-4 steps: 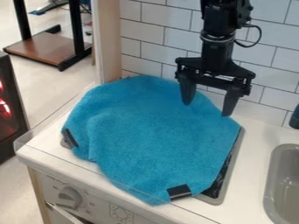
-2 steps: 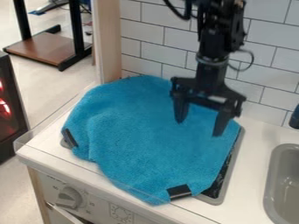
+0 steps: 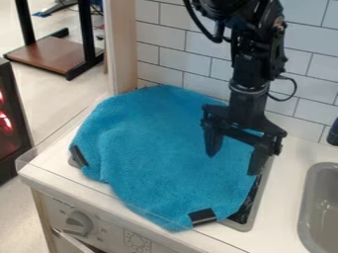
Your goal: Fold the cloth from bottom right to left
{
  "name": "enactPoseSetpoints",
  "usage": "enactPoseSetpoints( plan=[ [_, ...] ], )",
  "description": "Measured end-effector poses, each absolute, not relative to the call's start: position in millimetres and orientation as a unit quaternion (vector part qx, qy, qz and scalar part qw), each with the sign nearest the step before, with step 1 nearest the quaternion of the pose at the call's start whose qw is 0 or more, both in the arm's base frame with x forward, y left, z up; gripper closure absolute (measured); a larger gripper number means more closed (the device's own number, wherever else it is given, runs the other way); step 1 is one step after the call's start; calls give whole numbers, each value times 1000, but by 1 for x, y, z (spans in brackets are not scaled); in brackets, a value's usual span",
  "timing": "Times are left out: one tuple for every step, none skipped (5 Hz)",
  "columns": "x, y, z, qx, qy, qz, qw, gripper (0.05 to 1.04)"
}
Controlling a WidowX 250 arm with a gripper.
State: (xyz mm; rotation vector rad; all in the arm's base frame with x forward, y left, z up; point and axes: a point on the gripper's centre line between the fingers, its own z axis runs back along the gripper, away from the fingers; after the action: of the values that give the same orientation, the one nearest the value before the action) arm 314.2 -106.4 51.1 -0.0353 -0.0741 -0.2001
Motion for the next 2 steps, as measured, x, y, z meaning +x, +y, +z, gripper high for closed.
enactPoseSetpoints(
  plan=[
    [302, -116, 40, -11, -24, -140, 990, 84],
    [292, -119, 25, 4, -10, -159, 987, 84]
  ],
)
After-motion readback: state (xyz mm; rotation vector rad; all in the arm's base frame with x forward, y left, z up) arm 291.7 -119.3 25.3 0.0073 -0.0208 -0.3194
